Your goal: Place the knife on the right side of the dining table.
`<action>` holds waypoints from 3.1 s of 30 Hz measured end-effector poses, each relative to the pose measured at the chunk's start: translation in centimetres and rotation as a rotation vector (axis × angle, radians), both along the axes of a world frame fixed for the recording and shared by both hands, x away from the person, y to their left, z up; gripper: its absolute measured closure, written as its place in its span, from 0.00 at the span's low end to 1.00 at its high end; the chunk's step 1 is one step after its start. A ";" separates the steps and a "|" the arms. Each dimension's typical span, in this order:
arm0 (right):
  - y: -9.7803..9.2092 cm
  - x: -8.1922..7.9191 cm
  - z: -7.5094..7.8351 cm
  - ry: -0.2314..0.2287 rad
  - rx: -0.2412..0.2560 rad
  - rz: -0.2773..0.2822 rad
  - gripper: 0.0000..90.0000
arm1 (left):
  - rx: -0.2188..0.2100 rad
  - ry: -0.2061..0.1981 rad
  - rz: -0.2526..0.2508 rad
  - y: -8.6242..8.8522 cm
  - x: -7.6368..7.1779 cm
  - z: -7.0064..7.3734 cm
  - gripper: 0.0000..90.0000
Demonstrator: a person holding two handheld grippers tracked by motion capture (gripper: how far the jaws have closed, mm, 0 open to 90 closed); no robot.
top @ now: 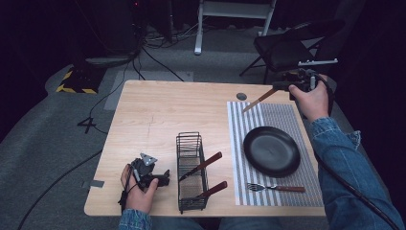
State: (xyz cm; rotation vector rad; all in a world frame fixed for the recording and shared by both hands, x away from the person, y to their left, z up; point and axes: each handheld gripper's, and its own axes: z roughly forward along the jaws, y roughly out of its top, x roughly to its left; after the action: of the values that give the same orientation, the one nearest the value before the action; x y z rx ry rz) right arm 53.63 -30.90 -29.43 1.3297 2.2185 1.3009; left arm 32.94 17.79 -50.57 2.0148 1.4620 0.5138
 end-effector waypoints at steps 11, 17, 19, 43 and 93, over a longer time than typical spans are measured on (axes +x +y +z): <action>-0.2 1.4 -3.3 0.069 0.003 -0.031 0.91 | 0.000 0.000 0.000 0.0 0.0 0.0 0.00; -0.2 1.9 -3.8 0.098 0.000 -0.063 0.90 | 0.000 0.000 0.000 0.0 0.0 0.0 0.00; -0.4 2.0 -3.9 0.103 0.007 -0.084 0.90 | 0.000 0.000 0.000 0.0 0.0 0.0 0.00; -3.5 2.8 -7.7 0.067 -0.126 -0.280 0.73 | 0.000 0.000 0.000 0.0 0.0 0.0 0.00; -7.0 2.9 -14.8 0.145 -0.085 -0.431 0.57 | 0.001 -0.001 0.000 0.0 0.0 0.0 0.00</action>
State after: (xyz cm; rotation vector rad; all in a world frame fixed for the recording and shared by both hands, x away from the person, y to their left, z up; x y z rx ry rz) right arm 56.53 -37.87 -44.22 1.7885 1.8954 0.9702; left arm 32.94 17.80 -50.57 2.0150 1.4618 0.5151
